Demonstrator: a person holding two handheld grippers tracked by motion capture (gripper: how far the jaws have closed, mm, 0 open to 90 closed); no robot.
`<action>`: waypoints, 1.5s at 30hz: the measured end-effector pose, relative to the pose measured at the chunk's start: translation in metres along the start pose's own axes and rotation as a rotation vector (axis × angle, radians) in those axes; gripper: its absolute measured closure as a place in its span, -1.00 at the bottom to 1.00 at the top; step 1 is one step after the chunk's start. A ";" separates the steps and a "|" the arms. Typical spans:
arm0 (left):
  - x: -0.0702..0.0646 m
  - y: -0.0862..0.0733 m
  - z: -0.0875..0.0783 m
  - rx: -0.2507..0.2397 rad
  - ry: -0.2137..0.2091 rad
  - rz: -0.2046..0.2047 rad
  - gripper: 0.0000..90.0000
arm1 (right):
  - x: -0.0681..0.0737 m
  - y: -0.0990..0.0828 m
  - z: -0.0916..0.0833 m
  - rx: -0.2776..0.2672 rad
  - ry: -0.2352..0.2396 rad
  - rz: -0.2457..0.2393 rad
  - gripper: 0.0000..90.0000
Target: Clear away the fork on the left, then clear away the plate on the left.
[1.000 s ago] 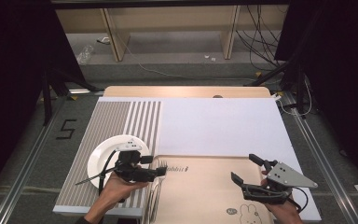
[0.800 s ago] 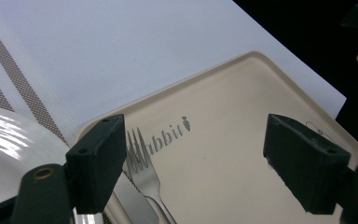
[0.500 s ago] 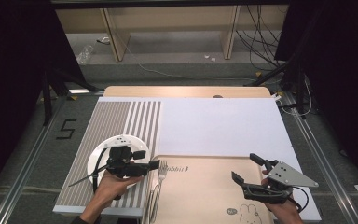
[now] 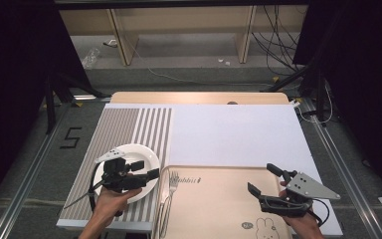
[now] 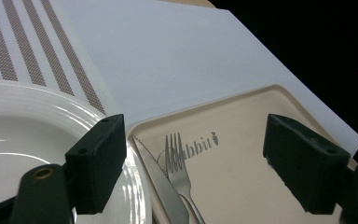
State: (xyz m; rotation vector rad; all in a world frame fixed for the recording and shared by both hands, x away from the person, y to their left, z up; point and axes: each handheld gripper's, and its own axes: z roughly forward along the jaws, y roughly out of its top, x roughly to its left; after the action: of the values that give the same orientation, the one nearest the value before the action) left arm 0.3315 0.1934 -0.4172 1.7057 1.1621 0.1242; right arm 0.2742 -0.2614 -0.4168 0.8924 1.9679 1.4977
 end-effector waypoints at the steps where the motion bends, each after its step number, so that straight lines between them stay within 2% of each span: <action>1: 0.001 -0.001 -0.001 -0.005 0.001 -0.008 -0.53 | 0.000 0.000 0.000 0.001 0.000 0.004 -0.64; 9: 0.007 -0.004 -0.006 -0.016 0.017 -0.037 -0.53 | -0.001 0.000 0.000 -0.003 0.003 0.007 -0.64; 12: 0.010 -0.004 -0.009 -0.015 0.037 -0.024 -0.55 | -0.001 0.000 0.000 -0.006 0.001 0.007 -0.64; 16: 0.018 -0.006 -0.013 -0.030 0.034 -0.063 -0.54 | -0.001 0.000 0.000 -0.006 0.000 0.007 -0.64; 20: 0.022 -0.008 -0.017 -0.032 0.052 -0.063 -0.55 | -0.001 0.000 0.000 -0.001 0.001 0.002 -0.64; 26: 0.029 -0.011 -0.021 -0.032 0.088 -0.074 -0.55 | -0.001 0.000 0.000 -0.001 0.000 0.005 -0.64; 32: 0.035 -0.013 -0.028 -0.054 0.123 -0.085 -0.55 | -0.001 0.000 -0.001 -0.001 0.000 0.007 -0.64; 40: 0.044 -0.017 -0.037 -0.085 0.209 -0.095 -0.56 | 0.001 0.000 -0.002 -0.004 -0.002 -0.001 -0.64; 45: 0.050 -0.021 -0.042 -0.102 0.249 -0.124 -0.56 | 0.001 0.001 -0.002 -0.004 -0.005 -0.003 -0.64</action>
State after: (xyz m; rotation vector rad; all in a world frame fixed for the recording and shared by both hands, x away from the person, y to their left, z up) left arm 0.3210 0.2586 -0.4343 1.5548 1.4175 0.3207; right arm 0.2724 -0.2616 -0.4155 0.8898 1.9612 1.4960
